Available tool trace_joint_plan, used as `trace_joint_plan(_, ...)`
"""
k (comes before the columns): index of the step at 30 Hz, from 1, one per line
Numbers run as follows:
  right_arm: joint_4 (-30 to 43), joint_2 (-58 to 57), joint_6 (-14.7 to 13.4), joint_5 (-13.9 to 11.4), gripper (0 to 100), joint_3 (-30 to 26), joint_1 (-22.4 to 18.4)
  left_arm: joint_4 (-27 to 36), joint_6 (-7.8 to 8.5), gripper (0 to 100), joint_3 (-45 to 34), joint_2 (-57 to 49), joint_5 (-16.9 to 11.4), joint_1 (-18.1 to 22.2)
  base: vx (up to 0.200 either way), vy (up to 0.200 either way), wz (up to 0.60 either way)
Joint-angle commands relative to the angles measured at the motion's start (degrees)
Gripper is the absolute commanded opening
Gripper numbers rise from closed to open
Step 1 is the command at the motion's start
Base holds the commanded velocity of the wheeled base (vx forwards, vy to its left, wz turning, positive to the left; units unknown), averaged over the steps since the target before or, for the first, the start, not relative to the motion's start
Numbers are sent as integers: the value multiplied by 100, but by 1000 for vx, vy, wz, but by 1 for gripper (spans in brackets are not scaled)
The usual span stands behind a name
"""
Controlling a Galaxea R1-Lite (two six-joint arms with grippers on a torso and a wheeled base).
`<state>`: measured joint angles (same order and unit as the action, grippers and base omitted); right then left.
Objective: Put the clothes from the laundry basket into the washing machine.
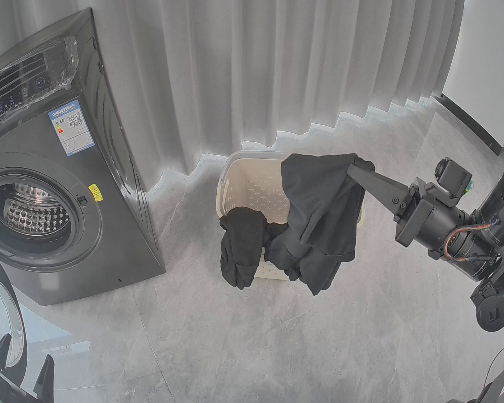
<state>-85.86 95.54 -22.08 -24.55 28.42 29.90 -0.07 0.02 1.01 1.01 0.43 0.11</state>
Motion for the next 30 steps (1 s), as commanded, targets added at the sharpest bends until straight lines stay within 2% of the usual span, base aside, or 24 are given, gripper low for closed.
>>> trace_joint_plan(1, 271, 9, -60, 21, 0, 6, -116, -1, 6, 100, -101, -75, 1, -2, 0, 0, 0)
trace_joint_plan(10, 368, -9, -183, 29, 0, 68, -90, -1, -2, 100, -101, -75, 1, -2, 0, 0, 0)
trace_joint_plan(11, 368, -9, -280, 21, 0, 85, -81, -1, 6, 100, -101, -75, 1, -2, 0, 0, 0)
trace_joint_plan(15, 289, -114, -974, 21, 0, 182, 16, -1, 6, 100, -101, -75, 1, 7, 0, 0, 0)
trace_joint_plan(18, 298, -229, -1202, 21, 0, 182, 24, -1, 6, 100, -101, -75, 1, 7, 0, 0, 0)
trace_joint_plan(24, 289, -246, -1167, 47, 0, 147, 24, -1, -2, 100, -101, -75, 1, -2, 0, 0, 0)
trace_joint_plan(27, 289, -237, -992, 47, 0, 155, -28, -1, 6, 100, -101, -75, 1, 7, 0, 0, 600)
trace_joint_plan(30, 280, -237, -974, 47, 0, 129, -2, -1, 6, 100, -101, -75, 1, 7, 0, 0, 600)
